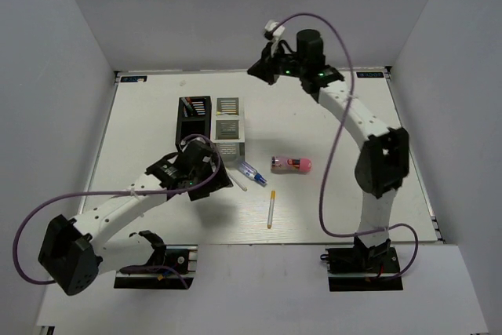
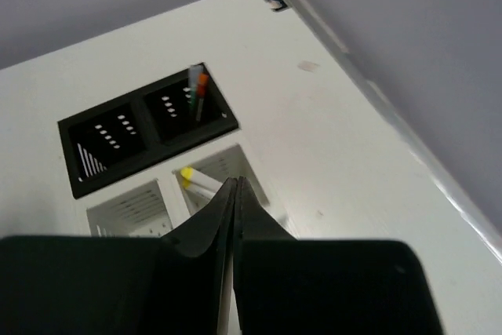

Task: Sort the stationery into containers
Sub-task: Pick up the pen from the center of the board, then place the pen in the storage box.

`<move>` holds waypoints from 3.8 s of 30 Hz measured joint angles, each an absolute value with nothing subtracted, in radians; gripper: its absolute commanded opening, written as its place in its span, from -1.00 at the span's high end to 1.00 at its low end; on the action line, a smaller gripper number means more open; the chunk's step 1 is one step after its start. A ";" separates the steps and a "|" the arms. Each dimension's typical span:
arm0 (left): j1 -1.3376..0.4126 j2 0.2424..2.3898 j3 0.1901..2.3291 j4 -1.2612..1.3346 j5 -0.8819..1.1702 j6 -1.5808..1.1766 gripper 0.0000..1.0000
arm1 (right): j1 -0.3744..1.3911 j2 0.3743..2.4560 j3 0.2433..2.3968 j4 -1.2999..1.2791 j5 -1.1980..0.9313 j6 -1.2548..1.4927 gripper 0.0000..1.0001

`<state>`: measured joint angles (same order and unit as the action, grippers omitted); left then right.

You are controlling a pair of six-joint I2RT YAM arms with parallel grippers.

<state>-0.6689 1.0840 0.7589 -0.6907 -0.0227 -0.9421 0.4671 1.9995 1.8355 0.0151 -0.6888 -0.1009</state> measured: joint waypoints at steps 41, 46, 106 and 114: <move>-1.004 1.715 1.098 -0.762 -0.630 -1.466 0.15 | 0.192 1.063 0.990 -0.430 -0.528 -0.280 0.48; -1.004 1.716 1.085 -0.762 -0.645 -1.491 0.21 | 0.176 1.062 0.982 -0.443 -0.539 -0.282 0.48; -1.251 1.350 1.186 -0.713 -0.536 -1.124 1.00 | 0.124 0.939 0.868 -0.416 -0.605 -0.262 0.48; -1.035 1.405 1.433 -0.643 -0.496 -1.063 1.00 | 0.123 0.905 0.851 -0.415 -0.601 -0.258 0.50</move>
